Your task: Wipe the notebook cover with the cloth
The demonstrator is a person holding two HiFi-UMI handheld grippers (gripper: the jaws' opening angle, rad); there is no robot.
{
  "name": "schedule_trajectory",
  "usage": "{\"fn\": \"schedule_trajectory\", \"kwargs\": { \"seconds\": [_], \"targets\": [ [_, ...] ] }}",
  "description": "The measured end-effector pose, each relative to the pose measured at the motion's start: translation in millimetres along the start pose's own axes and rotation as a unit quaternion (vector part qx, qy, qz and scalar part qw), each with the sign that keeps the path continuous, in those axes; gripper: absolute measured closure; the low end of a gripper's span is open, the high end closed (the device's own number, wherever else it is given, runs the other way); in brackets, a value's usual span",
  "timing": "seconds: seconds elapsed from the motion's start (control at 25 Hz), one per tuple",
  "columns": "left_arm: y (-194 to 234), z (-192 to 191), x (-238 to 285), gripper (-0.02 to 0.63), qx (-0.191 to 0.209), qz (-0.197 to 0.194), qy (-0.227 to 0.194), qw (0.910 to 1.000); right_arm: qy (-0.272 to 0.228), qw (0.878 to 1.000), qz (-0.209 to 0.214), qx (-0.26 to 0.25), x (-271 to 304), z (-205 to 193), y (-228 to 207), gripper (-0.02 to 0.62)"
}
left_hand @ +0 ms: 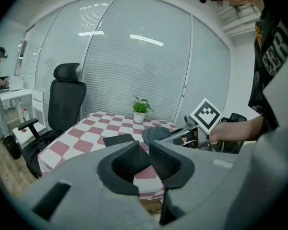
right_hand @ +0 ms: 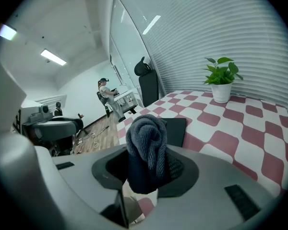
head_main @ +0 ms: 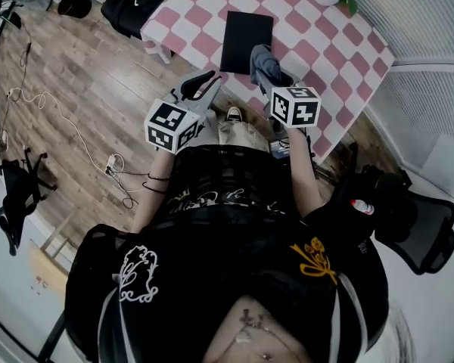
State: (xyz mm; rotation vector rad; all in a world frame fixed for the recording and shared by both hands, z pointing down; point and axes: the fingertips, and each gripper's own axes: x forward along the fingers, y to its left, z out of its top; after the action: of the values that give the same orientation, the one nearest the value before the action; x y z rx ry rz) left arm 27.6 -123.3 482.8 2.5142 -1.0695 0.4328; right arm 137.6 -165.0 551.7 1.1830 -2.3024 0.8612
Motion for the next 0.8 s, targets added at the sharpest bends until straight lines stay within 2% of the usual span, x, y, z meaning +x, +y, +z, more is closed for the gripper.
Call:
{"fn": "schedule_trajectory", "kwargs": {
  "seconds": [0.2,0.48,0.8],
  "targets": [
    [-2.6,1.9,-7.6,0.531,0.008,-0.003,-0.001,1.0000,-0.004,1.000,0.003,-0.023,-4.9,-1.0,15.1,0.463],
    [-5.1,0.3,-29.4,0.531,0.028,-0.030,-0.005,0.9991,-0.011,1.000,-0.018,-0.011,-6.3,-13.3,39.7,0.463],
    [13.5,-14.6,-99.5,0.531,0.039,-0.058,-0.029,0.9971,-0.033,0.999,-0.042,0.009,-7.4,-29.9,111.3,0.463]
  ]
}}
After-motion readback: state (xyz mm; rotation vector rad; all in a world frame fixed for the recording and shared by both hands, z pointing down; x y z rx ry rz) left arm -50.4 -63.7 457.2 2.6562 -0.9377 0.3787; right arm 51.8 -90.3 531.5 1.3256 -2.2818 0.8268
